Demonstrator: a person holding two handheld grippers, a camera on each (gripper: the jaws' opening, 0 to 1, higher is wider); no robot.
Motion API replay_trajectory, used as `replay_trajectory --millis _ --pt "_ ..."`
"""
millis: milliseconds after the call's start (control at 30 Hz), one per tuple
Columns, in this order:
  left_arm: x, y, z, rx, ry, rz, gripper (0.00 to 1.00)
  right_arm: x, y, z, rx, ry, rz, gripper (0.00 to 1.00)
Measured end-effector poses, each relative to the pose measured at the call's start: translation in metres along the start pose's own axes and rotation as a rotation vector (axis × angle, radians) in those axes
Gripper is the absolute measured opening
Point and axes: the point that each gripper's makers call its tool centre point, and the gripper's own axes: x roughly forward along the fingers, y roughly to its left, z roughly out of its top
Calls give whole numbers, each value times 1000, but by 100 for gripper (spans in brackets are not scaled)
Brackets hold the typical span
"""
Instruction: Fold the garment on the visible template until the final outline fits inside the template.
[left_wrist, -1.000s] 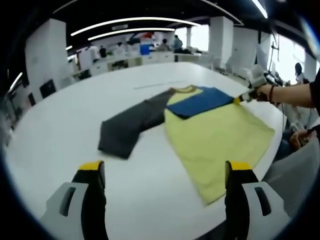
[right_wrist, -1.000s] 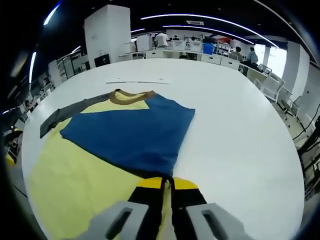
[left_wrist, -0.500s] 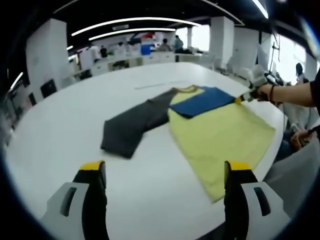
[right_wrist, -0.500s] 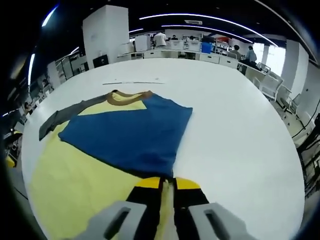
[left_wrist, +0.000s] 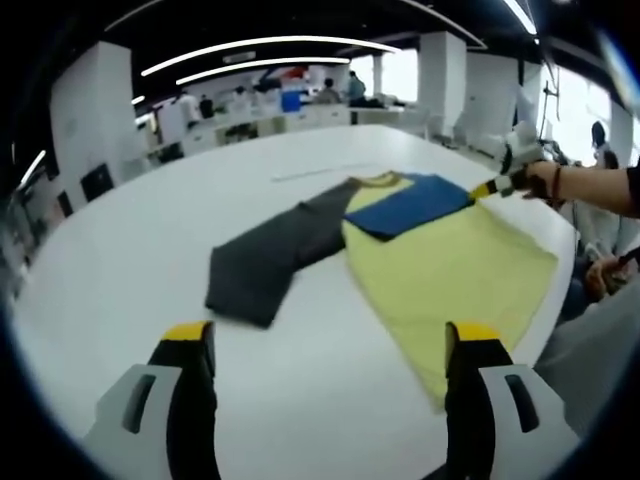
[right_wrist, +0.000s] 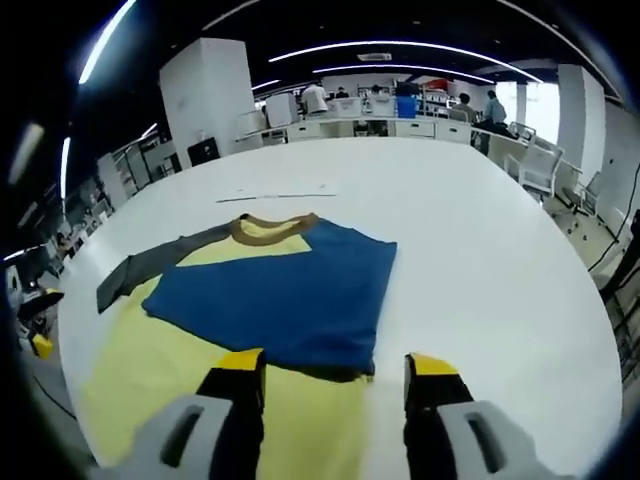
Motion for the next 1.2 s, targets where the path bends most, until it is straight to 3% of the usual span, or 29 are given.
replay_trajectory --millis 567,800,1200 --pt "33 28 26 62 -69 46 72 -45 44 12 -64 -76 155 85" --pt "48 37 18 82 -53 57 59 -61 60 12 -80 -97 214 85" --pt "75 48 2 63 -33 84 36 -85 69 8 -87 -120 223 83"
